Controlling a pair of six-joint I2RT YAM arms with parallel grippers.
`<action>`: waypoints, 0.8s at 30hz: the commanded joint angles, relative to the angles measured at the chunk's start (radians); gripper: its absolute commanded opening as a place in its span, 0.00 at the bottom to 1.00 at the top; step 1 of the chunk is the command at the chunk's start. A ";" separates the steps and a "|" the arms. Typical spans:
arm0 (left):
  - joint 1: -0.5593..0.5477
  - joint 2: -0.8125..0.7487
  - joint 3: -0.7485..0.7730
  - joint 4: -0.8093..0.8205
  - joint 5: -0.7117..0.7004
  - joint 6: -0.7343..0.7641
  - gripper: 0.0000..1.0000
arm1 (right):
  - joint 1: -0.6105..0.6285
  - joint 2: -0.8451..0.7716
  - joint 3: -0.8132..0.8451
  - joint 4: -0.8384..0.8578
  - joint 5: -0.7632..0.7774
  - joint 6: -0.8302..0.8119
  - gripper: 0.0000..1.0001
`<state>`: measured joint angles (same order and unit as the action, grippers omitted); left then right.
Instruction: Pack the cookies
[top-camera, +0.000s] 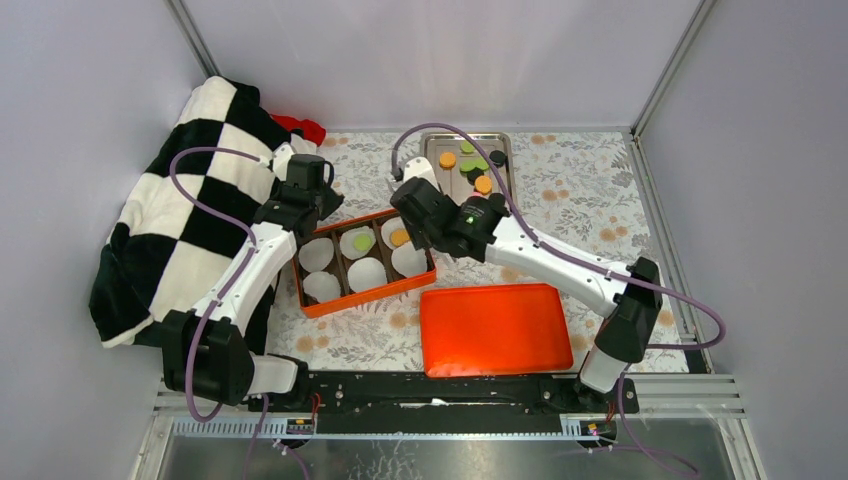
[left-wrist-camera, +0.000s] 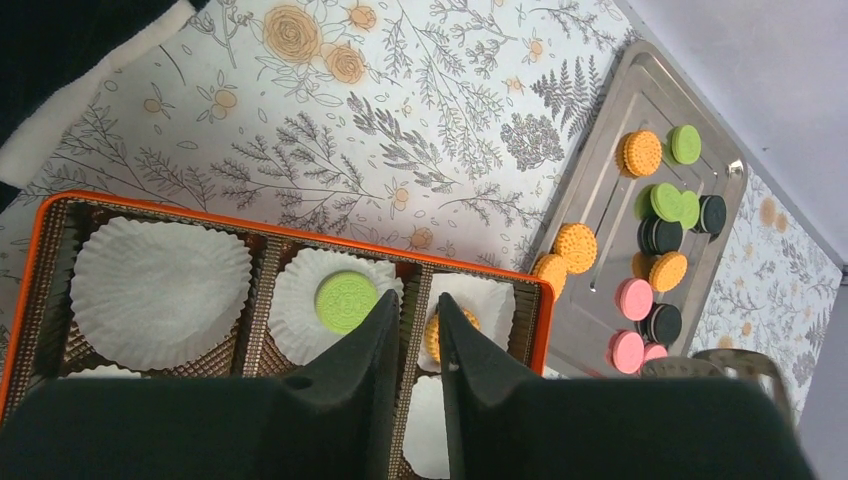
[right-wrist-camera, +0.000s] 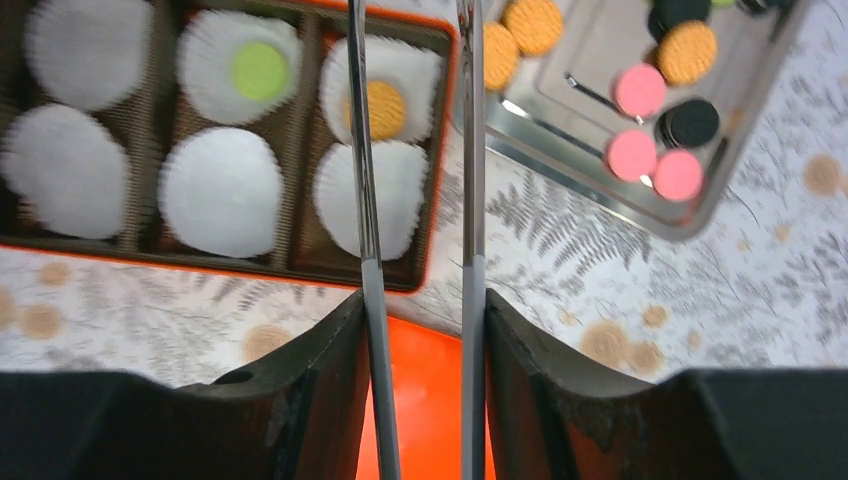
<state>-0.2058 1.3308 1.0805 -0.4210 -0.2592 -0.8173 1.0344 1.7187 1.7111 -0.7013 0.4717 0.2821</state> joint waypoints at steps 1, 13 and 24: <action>0.009 0.007 -0.007 0.046 0.029 0.014 0.25 | -0.054 -0.016 -0.134 -0.027 0.126 0.046 0.46; 0.009 0.028 -0.013 0.060 0.070 0.009 0.25 | -0.257 -0.032 -0.371 0.081 0.055 0.046 0.51; 0.009 0.024 -0.018 0.055 0.061 0.017 0.25 | -0.362 0.101 -0.286 0.134 -0.006 0.006 0.51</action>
<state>-0.2058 1.3518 1.0775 -0.3965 -0.2001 -0.8173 0.6994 1.7996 1.3582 -0.6094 0.4866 0.3058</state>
